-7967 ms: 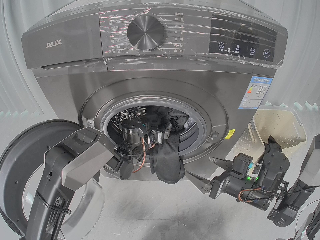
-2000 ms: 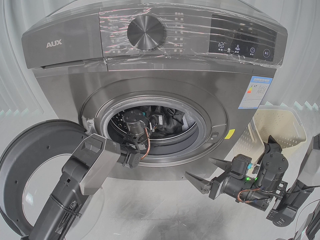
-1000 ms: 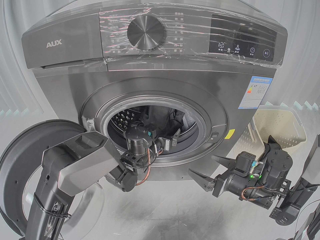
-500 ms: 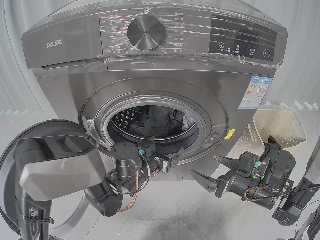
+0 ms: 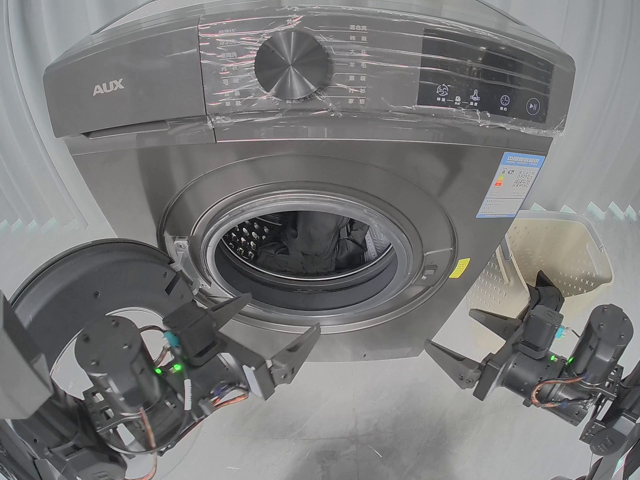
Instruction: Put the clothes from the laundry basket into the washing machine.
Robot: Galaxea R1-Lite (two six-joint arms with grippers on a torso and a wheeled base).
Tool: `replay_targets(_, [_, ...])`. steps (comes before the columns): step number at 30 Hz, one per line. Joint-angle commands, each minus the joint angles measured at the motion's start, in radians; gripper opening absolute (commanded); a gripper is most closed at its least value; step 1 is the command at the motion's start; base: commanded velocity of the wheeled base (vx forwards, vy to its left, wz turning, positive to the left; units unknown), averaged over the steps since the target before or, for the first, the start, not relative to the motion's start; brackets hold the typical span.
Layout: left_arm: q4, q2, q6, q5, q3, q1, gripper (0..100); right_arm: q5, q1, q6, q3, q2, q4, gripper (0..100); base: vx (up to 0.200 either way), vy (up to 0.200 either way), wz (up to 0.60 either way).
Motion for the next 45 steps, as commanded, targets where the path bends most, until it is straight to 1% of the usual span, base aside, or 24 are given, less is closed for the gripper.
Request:
replay_targets(1, [-0.016, -0.191, -0.030, 0.029, 0.133, -0.034, 100, -0.016, -0.048, -0.008, 0.082, -0.174, 0.016, 100, 0.000, 0.000, 0.00])
replay_targets(4, [-0.016, -0.200, -0.028, 0.035, 0.155, -0.025, 100, -0.016, -0.065, -0.005, 0.082, -0.211, 0.032, 100, 0.000, 0.000, 0.00])
replay_targets(6, [-0.016, -0.207, -0.023, 0.042, 0.164, -0.011, 100, -0.013, -0.107, -0.011, 0.082, -0.257, 0.077, 100, 0.000, 0.000, 0.00])
replay_targets(9, [-0.016, -0.223, -0.020, 0.042, 0.170, -0.008, 100, -0.013, -0.128, -0.015, 0.082, -0.294, 0.112, 100, 0.000, 0.000, 0.00])
replay_targets(13, [-0.016, -0.256, -0.010, 0.039, 0.191, -0.010, 100, -0.013, -0.153, -0.011, 0.082, -0.367, 0.241, 100, -0.050, 0.000, 0.00])
replay_targets(15, [-0.016, -0.257, -0.005, 0.039, 0.194, -0.008, 100, -0.013, -0.156, -0.011, 0.082, -0.381, 0.266, 100, -0.200, 0.000, 0.00])
replay_targets(16, [-0.014, -0.277, 0.003, 0.040, 0.208, -0.005, 100, -0.013, -0.171, -0.025, 0.082, -0.438, 0.333, 100, -0.200, 0.000, 0.00])
replay_targets(20, [-0.010, -0.332, 0.017, 0.037, 0.247, 0.015, 100, -0.010, -0.220, -0.071, 0.082, -0.534, 0.425, 100, -0.200, 0.000, 0.00])
replay_targets(22, [0.001, -0.351, 0.018, 0.039, 0.247, 0.023, 100, -0.010, -0.232, -0.075, 0.082, -0.565, 0.450, 100, -0.200, 0.000, 0.00])
replay_targets(23, [0.009, -0.385, 0.021, 0.040, 0.248, 0.039, 100, -0.012, -0.245, -0.078, 0.082, -0.628, 0.505, 100, -0.200, 0.000, 0.00])
replay_targets(25, [0.021, -0.406, 0.026, 0.040, 0.247, 0.053, 100, -0.012, -0.249, -0.086, 0.082, -0.673, 0.545, 100, -0.200, 0.000, 0.00])
replay_targets(26, [0.056, -0.447, 0.041, 0.040, 0.248, 0.067, 100, -0.013, -0.265, -0.106, 0.082, -0.752, 0.617, 100, -0.200, 0.000, 0.00])
replay_targets(27, [0.078, -0.469, 0.049, 0.040, 0.247, 0.067, 100, -0.012, -0.274, -0.114, 0.082, -0.789, 0.652, 100, -0.200, 0.000, 0.00])
replay_targets(30, [0.168, -0.553, 0.064, 0.042, 0.248, 0.064, 100, -0.007, -0.308, -0.118, 0.082, -0.903, 0.780, 100, -0.200, 0.000, 0.00])
replay_targets(31, [0.196, -0.578, 0.064, 0.043, 0.247, 0.064, 100, -0.006, -0.315, -0.118, 0.082, -0.933, 0.810, 100, -0.200, 0.000, 0.00])
replay_targets(33, [0.292, -0.661, 0.066, 0.043, 0.248, 0.061, 100, -0.004, -0.331, -0.117, 0.082, -1.025, 0.901, 100, -0.200, 0.000, 0.00])
replay_targets(36, [0.449, -0.777, 0.066, 0.045, 0.248, 0.079, 100, -0.003, -0.352, -0.114, 0.082, -1.147, 1.003, 100, -0.200, 0.000, 0.00])
replay_targets(39, [0.579, -0.877, 0.058, 0.066, 0.248, 0.124, 100, -0.001, -0.386, -0.115, 0.076, -1.252, 1.062, 100, -0.200, 0.000, 0.00])
replay_targets(40, [0.654, -0.948, 0.053, 0.072, 0.248, 0.144, 100, 0.000, -0.418, -0.118, 0.072, -1.306, 1.091, 100, 0.000, 0.000, 0.00])
replay_targets(41, [0.670, -0.963, 0.052, 0.072, 0.248, 0.147, 100, 0.002, -0.424, -0.118, 0.071, -1.317, 1.097, 100, 0.000, 0.000, 0.00])
replay_targets(42, [0.750, -1.058, 0.040, 0.071, 0.248, 0.168, 100, 0.005, -0.456, -0.117, 0.068, -1.369, 1.132, 100, 0.000, 0.000, 0.00])
replay_targets(43, [0.750, -1.058, 0.040, 0.071, 0.248, 0.168, 100, 0.005, -0.456, -0.117, 0.068, -1.369, 1.132, 100, 0.000, 0.000, 0.00])
replay_targets(44, [0.849, -1.156, 0.017, 0.065, 0.248, 0.208, 100, 0.005, -0.486, -0.117, 0.068, -1.423, 1.177, 100, 0.000, 0.000, 0.00])
replay_targets(45, [0.897, -1.198, 0.010, 0.063, 0.248, 0.230, 100, 0.005, -0.496, -0.117, 0.069, -1.447, 1.200, 100, 0.000, 0.000, 0.00])
